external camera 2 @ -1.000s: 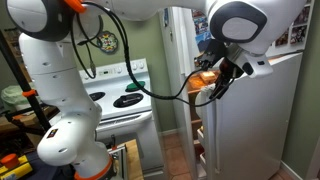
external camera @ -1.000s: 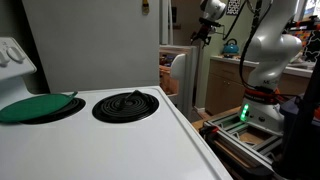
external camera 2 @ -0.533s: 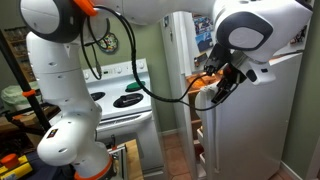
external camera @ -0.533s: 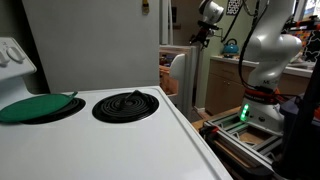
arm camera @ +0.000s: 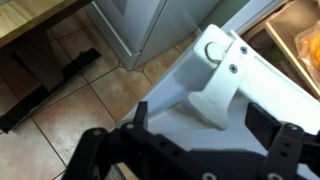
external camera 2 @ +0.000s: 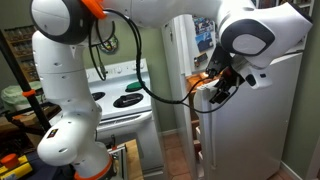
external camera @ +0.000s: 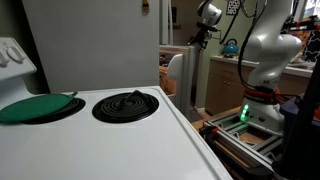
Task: Close the fridge door
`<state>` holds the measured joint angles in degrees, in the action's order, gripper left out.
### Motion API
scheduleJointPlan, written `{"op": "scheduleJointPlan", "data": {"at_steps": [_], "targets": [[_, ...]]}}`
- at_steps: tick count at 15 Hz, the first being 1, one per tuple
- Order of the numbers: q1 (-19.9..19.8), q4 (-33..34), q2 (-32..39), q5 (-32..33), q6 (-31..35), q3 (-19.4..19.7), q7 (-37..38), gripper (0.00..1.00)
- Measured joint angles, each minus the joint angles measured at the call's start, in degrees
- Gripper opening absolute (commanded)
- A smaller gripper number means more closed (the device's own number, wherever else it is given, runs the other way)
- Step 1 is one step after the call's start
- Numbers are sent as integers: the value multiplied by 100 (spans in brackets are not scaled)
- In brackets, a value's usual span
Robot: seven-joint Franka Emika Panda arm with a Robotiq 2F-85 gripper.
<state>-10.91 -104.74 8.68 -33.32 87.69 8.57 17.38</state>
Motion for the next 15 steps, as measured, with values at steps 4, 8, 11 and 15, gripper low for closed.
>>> {"op": "scheduleJointPlan", "data": {"at_steps": [4, 8, 11, 15], "targets": [[75, 0, 126, -442, -184, -88, 0, 100], [187, -2, 215, -718, -232, -155, 0, 100], [165, 0, 214, -844, -232, -100, 0, 100], [186, -1, 214, -844, -232, -103, 0, 100]]}}
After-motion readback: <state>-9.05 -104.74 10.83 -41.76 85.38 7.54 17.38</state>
